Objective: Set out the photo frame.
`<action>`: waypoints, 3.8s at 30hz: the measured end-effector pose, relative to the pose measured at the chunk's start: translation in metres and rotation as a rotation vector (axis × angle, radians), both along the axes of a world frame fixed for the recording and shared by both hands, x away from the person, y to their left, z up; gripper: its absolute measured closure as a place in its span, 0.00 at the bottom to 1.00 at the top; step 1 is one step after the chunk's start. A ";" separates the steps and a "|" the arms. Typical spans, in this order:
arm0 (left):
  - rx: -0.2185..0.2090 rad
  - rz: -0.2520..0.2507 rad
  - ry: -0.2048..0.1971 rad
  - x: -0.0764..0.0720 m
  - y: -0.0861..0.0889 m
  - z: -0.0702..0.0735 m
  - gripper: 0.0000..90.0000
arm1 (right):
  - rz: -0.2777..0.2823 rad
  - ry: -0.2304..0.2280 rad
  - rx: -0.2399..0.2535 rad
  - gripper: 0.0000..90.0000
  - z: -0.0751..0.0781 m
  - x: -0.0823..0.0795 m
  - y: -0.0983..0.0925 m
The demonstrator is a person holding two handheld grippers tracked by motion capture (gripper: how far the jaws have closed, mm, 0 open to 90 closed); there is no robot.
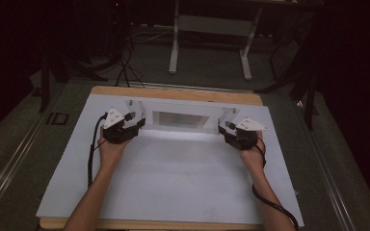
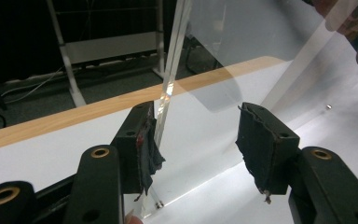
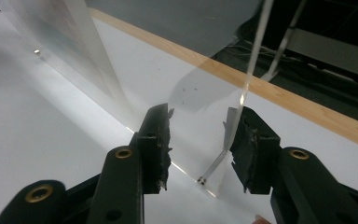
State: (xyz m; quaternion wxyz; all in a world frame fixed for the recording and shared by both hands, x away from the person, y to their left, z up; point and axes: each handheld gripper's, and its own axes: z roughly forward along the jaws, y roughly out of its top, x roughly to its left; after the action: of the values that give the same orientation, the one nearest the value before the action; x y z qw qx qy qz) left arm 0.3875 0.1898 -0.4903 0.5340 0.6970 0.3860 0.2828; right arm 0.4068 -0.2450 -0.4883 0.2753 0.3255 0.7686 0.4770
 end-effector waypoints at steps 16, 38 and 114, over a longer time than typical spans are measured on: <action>0.025 0.053 0.020 0.019 -0.006 0.007 0.55 | -0.036 0.010 -0.009 0.66 0.005 0.015 0.005; 0.014 0.072 0.038 0.013 -0.009 0.010 0.55 | -0.062 0.028 0.011 0.64 0.007 0.010 0.006; -0.096 0.062 0.130 -0.016 -0.010 0.011 0.61 | -0.050 0.094 0.102 0.64 0.005 -0.024 -0.009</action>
State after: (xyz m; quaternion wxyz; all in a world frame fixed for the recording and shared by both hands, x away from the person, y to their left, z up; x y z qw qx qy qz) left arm 0.3717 0.1798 -0.4794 0.5317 0.6753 0.4542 0.2345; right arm 0.3830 -0.2537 -0.4832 0.2337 0.3802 0.7469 0.4929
